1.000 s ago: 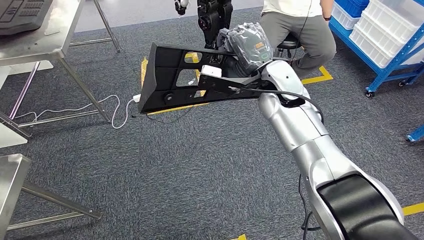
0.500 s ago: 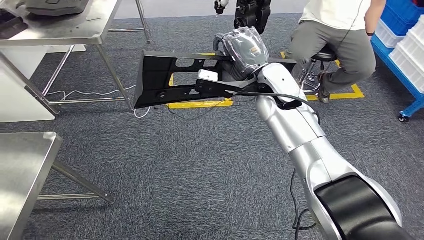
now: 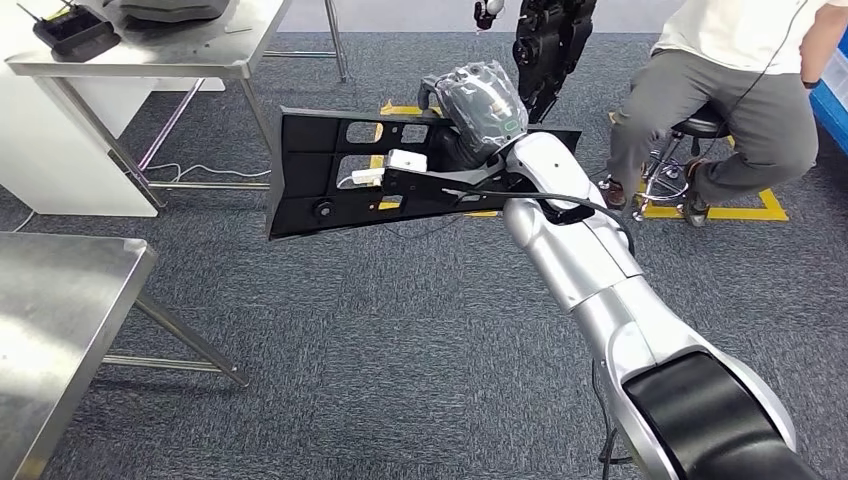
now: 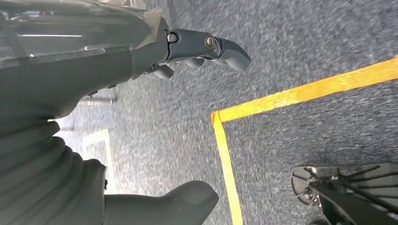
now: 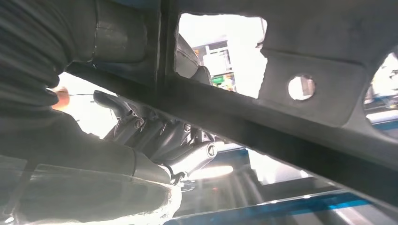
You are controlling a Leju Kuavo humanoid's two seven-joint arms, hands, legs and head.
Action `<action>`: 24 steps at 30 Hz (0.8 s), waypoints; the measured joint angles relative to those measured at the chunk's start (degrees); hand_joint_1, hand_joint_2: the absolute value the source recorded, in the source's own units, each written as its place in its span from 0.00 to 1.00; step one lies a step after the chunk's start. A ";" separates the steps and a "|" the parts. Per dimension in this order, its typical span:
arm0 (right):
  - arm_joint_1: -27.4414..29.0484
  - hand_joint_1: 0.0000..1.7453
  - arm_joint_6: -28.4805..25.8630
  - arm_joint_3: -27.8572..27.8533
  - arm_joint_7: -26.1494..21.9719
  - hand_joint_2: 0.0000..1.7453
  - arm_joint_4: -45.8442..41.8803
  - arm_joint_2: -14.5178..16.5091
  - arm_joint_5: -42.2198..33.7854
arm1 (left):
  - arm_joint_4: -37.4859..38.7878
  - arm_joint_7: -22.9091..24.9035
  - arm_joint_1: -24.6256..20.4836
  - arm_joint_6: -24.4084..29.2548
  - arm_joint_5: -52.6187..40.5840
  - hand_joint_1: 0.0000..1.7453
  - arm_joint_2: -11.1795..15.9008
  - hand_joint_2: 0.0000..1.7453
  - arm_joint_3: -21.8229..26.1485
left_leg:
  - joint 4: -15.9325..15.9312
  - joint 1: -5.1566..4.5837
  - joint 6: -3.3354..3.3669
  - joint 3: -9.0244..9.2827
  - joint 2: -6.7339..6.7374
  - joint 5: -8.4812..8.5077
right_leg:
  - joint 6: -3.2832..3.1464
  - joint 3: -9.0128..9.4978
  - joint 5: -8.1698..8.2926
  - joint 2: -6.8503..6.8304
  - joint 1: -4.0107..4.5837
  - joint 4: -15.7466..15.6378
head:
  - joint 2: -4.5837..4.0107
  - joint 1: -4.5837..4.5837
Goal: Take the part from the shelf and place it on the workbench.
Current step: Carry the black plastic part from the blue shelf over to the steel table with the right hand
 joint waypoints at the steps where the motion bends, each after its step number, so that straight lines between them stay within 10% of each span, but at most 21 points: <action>1: 0.00 0.99 -0.01 -0.04 0.00 1.00 -0.01 -0.05 0.06 | 0.00 0.02 -0.03 -0.08 -0.15 0.00 0.01 1.00 0.00 | -3.96 -0.06 0.21 2.09 0.91 1.79 | 0.03 0.07 -0.07 -0.46 0.08 0.00 | 0.00 -0.02; 4: -0.06 0.99 -0.02 -0.19 0.05 1.00 -0.08 -0.32 0.17 | 0.00 0.13 -0.27 -0.17 -0.55 0.00 0.02 1.00 -0.01 | -11.38 -0.78 0.92 6.05 3.22 3.89 | 0.47 0.23 -0.44 -1.62 0.71 0.00 | 0.00 0.10; 8: -0.08 0.99 -0.04 -0.27 0.21 1.00 -0.25 -0.64 0.28 | 0.00 0.36 -0.36 -0.40 -0.65 0.00 0.09 1.00 -0.01 | -12.32 -0.88 2.10 6.70 1.23 4.14 | 1.43 0.11 -1.50 -1.62 0.78 1.09 | 0.00 0.28; 14: 0.85 0.99 0.04 -0.44 0.54 1.00 -0.33 -1.62 0.70 | 0.00 0.56 -0.92 -0.61 -0.73 0.00 0.27 1.00 0.00 | -12.67 -0.57 3.18 7.11 -2.82 4.42 | 1.46 -7.54 -6.27 2.37 0.37 15.78 | 0.00 0.65; 18: 0.98 0.99 0.05 -0.45 0.62 1.00 -0.60 -1.63 0.86 | 0.00 0.57 -0.80 -0.61 -0.76 0.00 0.23 1.00 0.01 | -12.18 -0.70 2.58 6.87 -5.60 4.28 | 2.68 -1.68 -0.56 5.38 -0.43 2.55 | 0.00 0.71; 21: 1.12 0.99 0.05 -0.42 0.68 1.00 -0.69 -1.45 0.97 | 0.00 0.54 -0.62 -0.65 -0.97 0.00 0.27 1.00 0.01 | -12.02 -0.47 1.62 6.40 -7.08 4.27 | 1.80 -0.48 0.28 5.18 -0.33 0.35 | 0.00 0.65; 24: 1.04 0.99 0.05 -0.44 0.74 1.00 -0.95 -1.17 1.03 | 0.02 0.51 -0.24 -0.73 -1.21 0.00 0.27 1.00 -0.01 | -9.47 -0.35 0.65 5.07 -4.25 2.58 | 0.73 -0.19 0.51 3.72 -0.43 -0.05 | 0.00 0.43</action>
